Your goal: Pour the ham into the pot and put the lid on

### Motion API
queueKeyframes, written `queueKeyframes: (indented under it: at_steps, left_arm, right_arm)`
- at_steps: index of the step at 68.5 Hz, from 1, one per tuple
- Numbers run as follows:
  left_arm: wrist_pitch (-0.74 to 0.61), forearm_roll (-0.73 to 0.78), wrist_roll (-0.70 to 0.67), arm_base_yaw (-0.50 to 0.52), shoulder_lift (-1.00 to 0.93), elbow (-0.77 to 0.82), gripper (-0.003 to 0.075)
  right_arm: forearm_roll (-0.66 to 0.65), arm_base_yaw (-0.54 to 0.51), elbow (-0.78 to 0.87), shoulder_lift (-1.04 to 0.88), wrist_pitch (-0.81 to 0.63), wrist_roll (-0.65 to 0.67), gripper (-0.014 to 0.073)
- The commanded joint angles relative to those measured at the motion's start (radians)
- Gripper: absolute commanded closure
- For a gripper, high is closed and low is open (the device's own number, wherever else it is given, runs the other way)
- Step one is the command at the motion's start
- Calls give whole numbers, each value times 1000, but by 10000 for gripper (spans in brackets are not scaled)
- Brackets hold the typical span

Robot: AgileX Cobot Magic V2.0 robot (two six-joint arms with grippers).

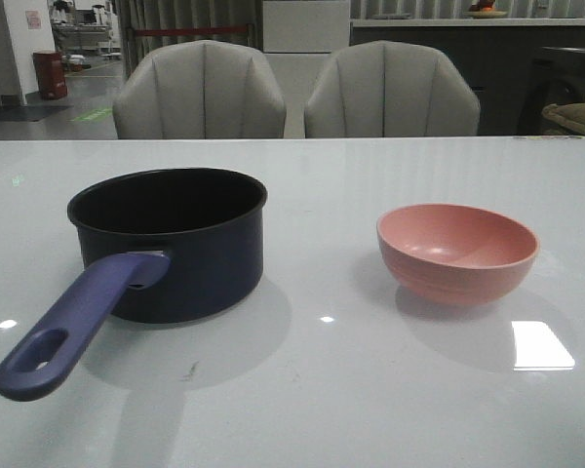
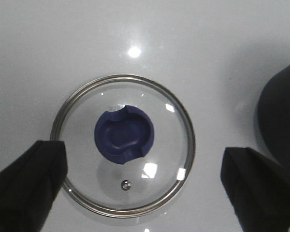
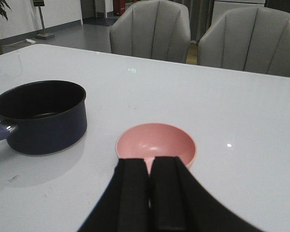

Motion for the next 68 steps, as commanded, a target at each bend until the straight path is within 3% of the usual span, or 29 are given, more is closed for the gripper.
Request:
queueKeyframes:
  at_steps: [1, 38, 68]
  left_arm:
    - [-16, 1, -3, 26, 64, -68, 43]
    - [180, -35, -3, 43, 400, -291, 43]
    - [201, -26, -13, 43, 533, -327, 43]
  right_arm:
    - [-10, 0, -27, 9, -79, -13, 454]
    - [-10, 0, -27, 9, -79, -13, 454]
    - [-10, 0, -27, 9, -79, -13, 454]
